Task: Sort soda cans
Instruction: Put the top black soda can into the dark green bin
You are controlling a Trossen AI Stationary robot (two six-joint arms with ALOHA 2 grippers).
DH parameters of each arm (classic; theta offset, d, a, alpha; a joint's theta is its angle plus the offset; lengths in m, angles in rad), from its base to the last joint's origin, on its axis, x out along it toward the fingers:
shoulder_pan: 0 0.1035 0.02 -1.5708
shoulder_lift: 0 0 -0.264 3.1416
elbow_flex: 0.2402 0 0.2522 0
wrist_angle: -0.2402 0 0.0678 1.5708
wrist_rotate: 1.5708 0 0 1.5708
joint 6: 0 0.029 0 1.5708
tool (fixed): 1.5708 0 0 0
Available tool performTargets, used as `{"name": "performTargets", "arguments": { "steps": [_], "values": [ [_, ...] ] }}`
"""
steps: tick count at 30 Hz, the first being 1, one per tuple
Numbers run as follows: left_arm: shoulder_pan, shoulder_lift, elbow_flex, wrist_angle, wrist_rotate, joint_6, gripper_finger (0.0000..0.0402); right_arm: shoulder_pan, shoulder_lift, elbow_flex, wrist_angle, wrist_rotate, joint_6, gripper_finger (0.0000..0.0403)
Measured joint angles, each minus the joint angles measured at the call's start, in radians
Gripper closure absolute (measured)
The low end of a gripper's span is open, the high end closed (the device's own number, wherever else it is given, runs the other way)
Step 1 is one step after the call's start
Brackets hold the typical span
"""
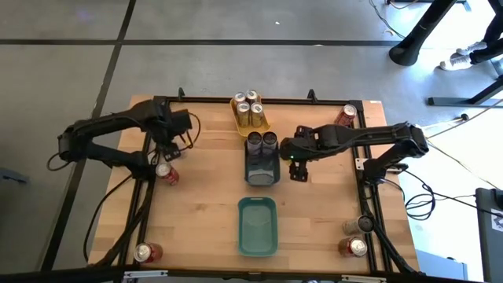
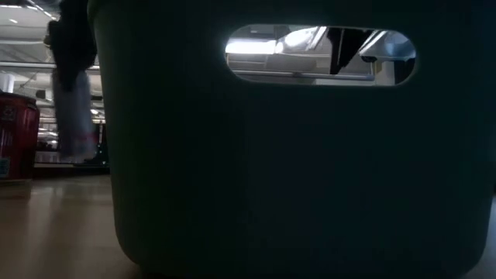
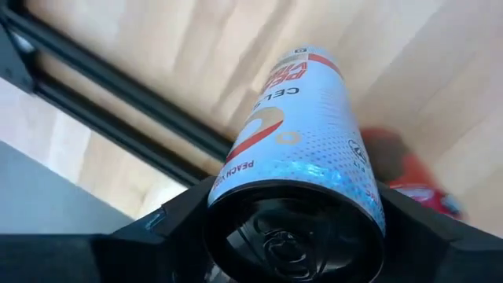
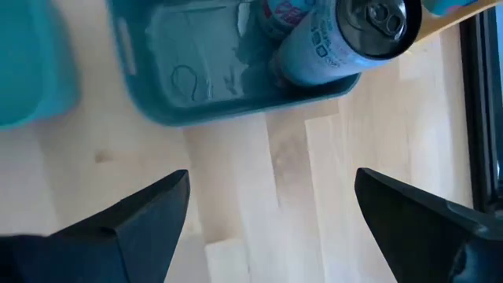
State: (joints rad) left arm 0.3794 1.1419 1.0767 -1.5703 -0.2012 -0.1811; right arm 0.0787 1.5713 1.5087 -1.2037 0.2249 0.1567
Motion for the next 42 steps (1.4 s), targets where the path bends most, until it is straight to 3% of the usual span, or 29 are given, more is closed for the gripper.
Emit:
{"name": "performTargets", "arguments": {
  "steps": [8,13,18,21,26,29,37,40,42],
  "values": [
    [-0.046,0.000,0.249,-0.001,0.008,-0.021,0.0143,0.116,-0.053,0.043,-0.069,0.002,0.040,0.0042],
    [-0.136,-0.001,0.344,0.039,0.034,-0.063,0.0142,0.202,-0.112,-0.022,0.022,0.079,0.114,0.0042],
    [-0.245,0.008,0.352,0.144,0.041,-0.114,0.0141,0.252,-0.161,-0.114,0.154,0.085,0.176,0.0042],
    [-0.314,0.031,0.352,0.214,0.044,-0.138,0.0141,0.274,-0.195,-0.182,0.325,0.114,0.201,0.0042],
    [-0.425,0.088,0.352,0.353,0.044,-0.156,0.0140,0.297,-0.206,-0.308,0.646,0.250,0.204,0.0042],
    [-0.477,0.133,0.352,0.410,0.045,-0.163,0.0140,0.294,-0.185,-0.349,0.832,0.238,0.205,0.0042],
    [-0.579,0.206,0.352,0.527,0.043,-0.187,0.0138,0.281,-0.146,-0.361,1.010,0.228,0.190,0.0046],
    [-0.605,0.206,0.352,0.603,0.042,-0.178,0.0139,0.281,-0.147,-0.361,1.025,0.227,0.127,0.0082],
    [-0.615,0.206,0.352,0.654,0.043,-0.155,0.0138,0.281,-0.147,-0.361,1.039,0.228,0.106,0.0130]
  ]
}}
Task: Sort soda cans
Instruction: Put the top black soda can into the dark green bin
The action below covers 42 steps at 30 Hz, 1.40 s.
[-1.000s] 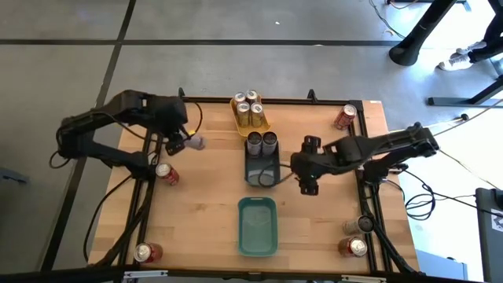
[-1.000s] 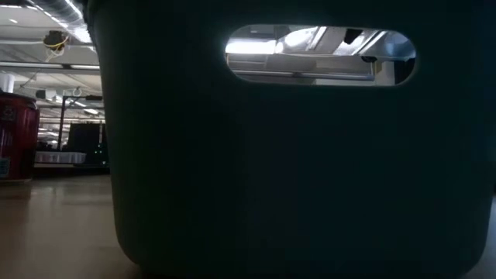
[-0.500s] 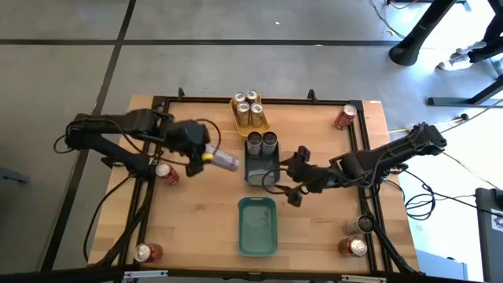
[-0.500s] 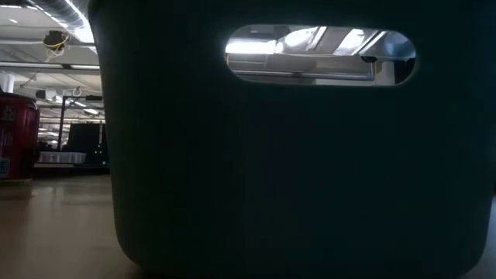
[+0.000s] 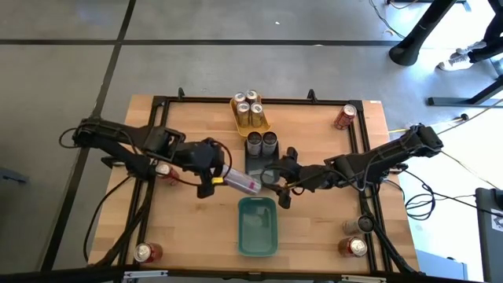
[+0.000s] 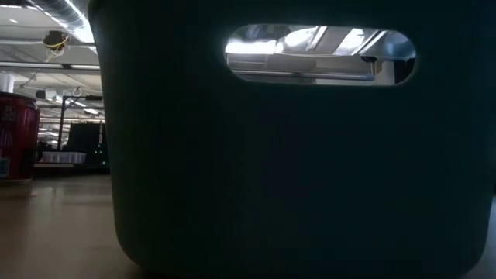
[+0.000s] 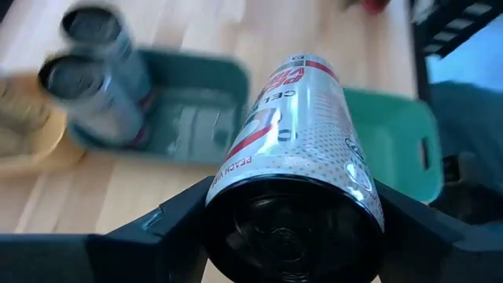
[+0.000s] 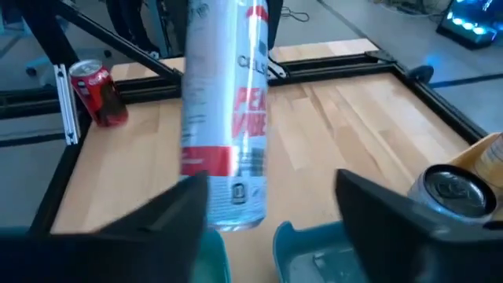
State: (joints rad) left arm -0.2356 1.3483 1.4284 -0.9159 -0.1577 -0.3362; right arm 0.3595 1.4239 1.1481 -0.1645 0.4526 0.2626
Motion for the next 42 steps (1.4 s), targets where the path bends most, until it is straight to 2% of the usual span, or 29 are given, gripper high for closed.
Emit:
{"name": "performTargets", "arguments": {
  "steps": [7,9,15,23,35,38,42],
  "values": [
    [-0.006,0.003,0.000,0.077,-0.011,0.061,0.0139,0.000,0.013,-0.038,0.053,-0.022,-0.036,0.0364],
    [-0.006,0.004,0.000,0.084,-0.024,0.081,0.0139,0.000,0.013,-0.047,0.060,-0.041,-0.036,0.0390],
    [-0.003,0.005,0.000,0.113,-0.050,0.111,0.0139,0.000,0.017,-0.074,0.069,-0.052,-0.022,0.0364],
    [0.007,0.008,-0.001,0.219,-0.064,0.170,0.0138,0.000,0.018,-0.097,0.062,0.026,-0.006,0.0399],
    [0.046,0.054,-0.027,0.398,-0.054,0.266,0.0136,-0.001,0.088,-0.099,0.088,0.078,-0.007,0.0400],
    [0.050,0.064,-0.027,0.409,-0.058,0.274,0.0136,0.001,0.076,-0.096,0.051,0.093,-0.006,0.0398],
    [0.056,0.091,-0.027,0.390,-0.102,0.280,0.0135,0.010,0.001,-0.063,-0.134,0.079,0.034,0.0400]
  ]
}}
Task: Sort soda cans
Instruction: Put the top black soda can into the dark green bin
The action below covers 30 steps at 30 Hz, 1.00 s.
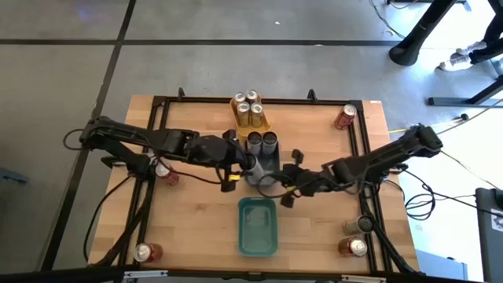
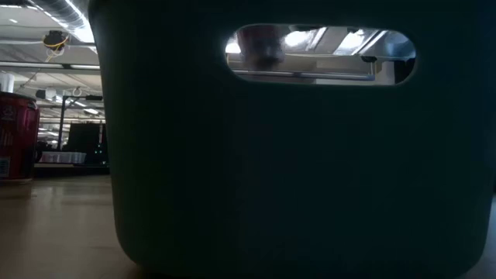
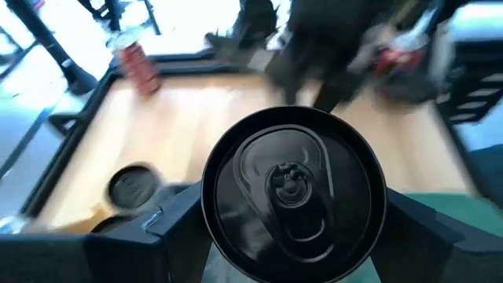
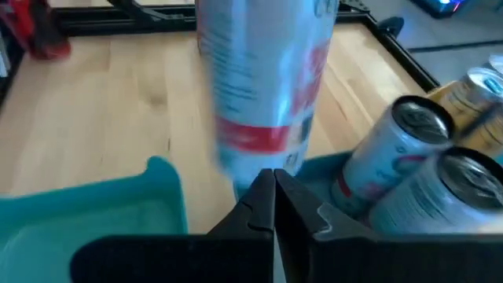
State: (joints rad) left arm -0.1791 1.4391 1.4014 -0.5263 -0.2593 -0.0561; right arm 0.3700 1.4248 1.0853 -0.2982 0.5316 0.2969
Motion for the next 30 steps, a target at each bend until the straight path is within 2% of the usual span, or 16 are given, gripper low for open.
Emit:
{"name": "performTargets", "arguments": {
  "steps": [3,7,14,20,30],
  "values": [
    [0.007,0.024,0.000,-0.012,-0.054,0.008,0.0135,0.018,-0.061,0.014,-0.122,0.002,0.045,0.0401],
    [0.026,0.065,0.000,-0.031,-0.067,-0.005,0.0135,0.040,-0.121,0.015,-0.206,0.015,0.097,0.0400],
    [0.080,0.173,0.000,-0.031,-0.088,-0.014,0.0135,0.089,-0.133,0.015,-0.252,0.100,0.129,0.0400],
    [0.116,0.237,-0.001,-0.033,-0.089,0.007,0.0135,0.110,-0.130,-0.008,-0.253,0.131,0.171,0.0400],
    [0.172,0.237,-0.143,0.171,-0.093,-0.023,0.0135,0.110,-0.130,-0.081,-0.244,0.131,0.256,0.0400]
  ]
}}
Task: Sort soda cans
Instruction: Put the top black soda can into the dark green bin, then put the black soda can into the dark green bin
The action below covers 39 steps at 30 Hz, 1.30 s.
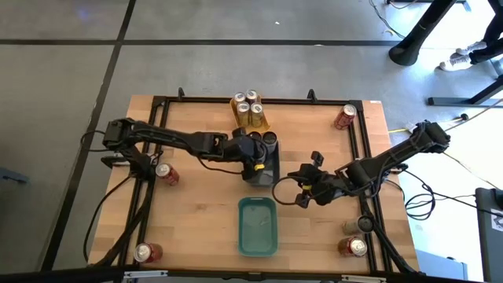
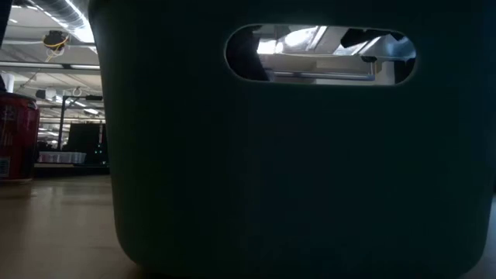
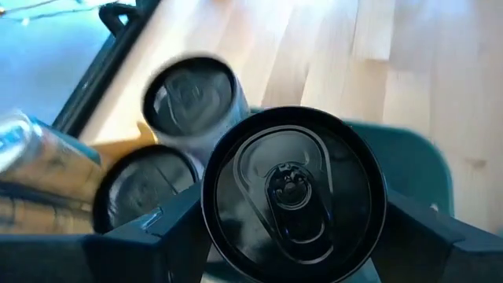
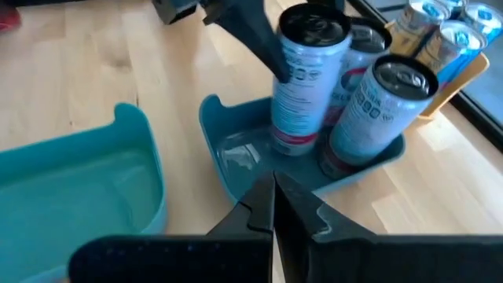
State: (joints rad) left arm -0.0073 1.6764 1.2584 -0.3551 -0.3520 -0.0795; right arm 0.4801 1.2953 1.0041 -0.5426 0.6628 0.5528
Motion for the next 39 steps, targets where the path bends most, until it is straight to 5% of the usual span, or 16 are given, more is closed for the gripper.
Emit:
{"name": "performTargets", "arguments": {
  "steps": [21,29,39],
  "values": [
    [0.008,-0.001,-0.096,0.050,0.001,-0.047,0.0133,-0.003,0.000,-0.017,0.027,0.000,0.026,0.0400],
    [0.009,-0.002,-0.097,0.049,-0.007,-0.049,0.0081,-0.003,0.000,-0.017,0.027,0.000,0.026,0.0400],
    [-0.013,-0.173,-0.097,-0.011,-0.006,-0.050,0.0077,-0.003,0.000,-0.017,0.029,-0.054,0.026,0.0400]
  ]
}}
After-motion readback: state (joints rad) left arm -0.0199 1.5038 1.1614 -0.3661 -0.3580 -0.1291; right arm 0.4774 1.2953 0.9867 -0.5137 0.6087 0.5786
